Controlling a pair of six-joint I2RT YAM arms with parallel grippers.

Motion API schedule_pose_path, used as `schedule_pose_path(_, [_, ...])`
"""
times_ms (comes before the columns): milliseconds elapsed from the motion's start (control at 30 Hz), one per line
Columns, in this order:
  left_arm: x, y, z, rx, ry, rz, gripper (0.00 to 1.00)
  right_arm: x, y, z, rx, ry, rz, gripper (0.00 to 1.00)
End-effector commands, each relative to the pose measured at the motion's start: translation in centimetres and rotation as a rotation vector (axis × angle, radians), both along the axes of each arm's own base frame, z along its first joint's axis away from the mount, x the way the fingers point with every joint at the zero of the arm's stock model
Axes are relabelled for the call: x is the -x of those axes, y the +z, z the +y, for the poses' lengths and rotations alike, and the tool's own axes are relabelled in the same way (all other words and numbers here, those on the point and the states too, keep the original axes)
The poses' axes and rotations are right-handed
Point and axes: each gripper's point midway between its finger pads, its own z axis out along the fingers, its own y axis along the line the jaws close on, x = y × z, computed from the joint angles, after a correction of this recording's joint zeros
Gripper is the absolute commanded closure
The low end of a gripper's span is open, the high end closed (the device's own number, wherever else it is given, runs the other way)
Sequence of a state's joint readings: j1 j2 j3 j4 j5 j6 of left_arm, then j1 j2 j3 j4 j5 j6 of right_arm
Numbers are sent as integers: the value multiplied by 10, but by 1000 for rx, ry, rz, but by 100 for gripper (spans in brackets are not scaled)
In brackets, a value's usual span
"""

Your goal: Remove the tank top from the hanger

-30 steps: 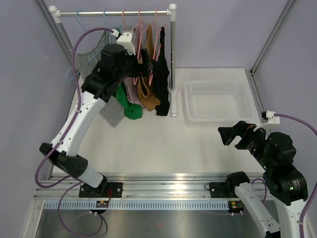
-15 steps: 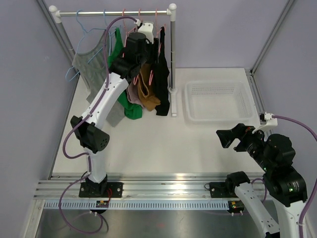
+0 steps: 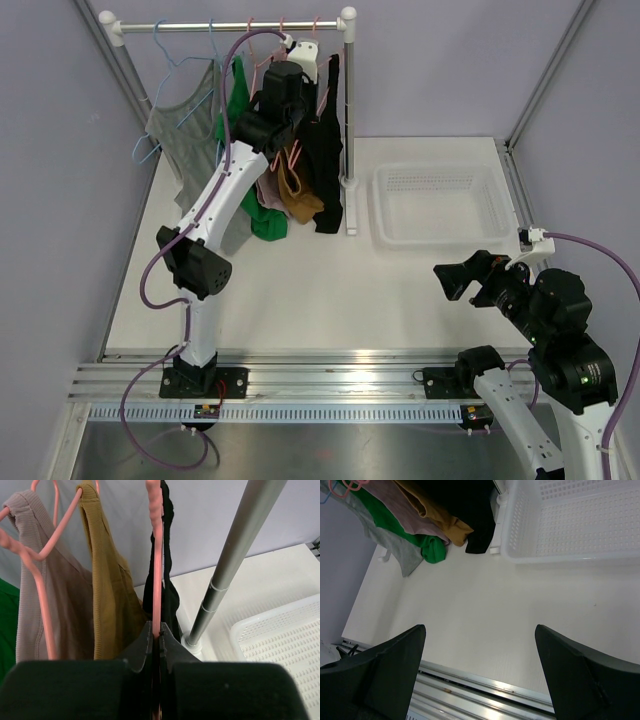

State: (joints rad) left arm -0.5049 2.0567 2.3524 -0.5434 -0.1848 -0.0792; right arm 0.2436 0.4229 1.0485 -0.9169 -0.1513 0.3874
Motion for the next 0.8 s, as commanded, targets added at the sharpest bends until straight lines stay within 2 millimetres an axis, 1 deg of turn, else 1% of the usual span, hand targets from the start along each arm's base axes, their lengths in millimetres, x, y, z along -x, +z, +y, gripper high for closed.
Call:
schedule_pose_path(0, [6,43,-1,64,8,-91,100,-2,5,5,4,29,-19,2])
schedule_pose_path(33, [11,57,4,83,23,-113,100,-3,5,5,0,32,-19,2])
schedule_pose_path(100, [19,73,7,110,26,-139,100,-3,6,7,-6,37,-22,2])
schedule_pose_path(133, [27,89,11,134,25,-162,100,-3,6,7,-5,39,-19,2])
schedule_pose_path(167, [30,97,12,150,24,-178,100,-3,7,7,-10,38,-20,2])
schedule_pose_path(267, [43,119,17,190,20,-208,100,-3,9,7,-16,36,-27,2])
schedule_pose_path(367, [52,130,21,208,17,-218,100,-2,13,8,-23,37,-36,2])
schedule_pose_path(433, [57,131,22,213,11,-210,100,-1,15,8,-23,39,-39,2])
schedule_pose_path(467, [63,132,24,214,8,-201,100,0,15,8,-23,40,-38,2])
schedule_pose_path(567, [73,120,26,214,19,-150,100,1,18,6,-21,33,-43,2])
schedule_pose_path(600, [87,133,33,235,19,-169,100,1,21,5,-21,30,-49,2])
schedule_pose_path(633, [88,115,31,235,23,-125,100,2,23,5,-22,30,-54,2])
schedule_pose_path(700, [101,114,33,256,19,-106,100,2,27,5,-24,29,-60,2])
schedule_pose_path(733, [112,115,37,276,17,-95,100,3,27,5,-24,33,-58,2])
schedule_pose_path(767, [120,111,36,278,6,-74,100,3,28,5,-24,32,-57,2])
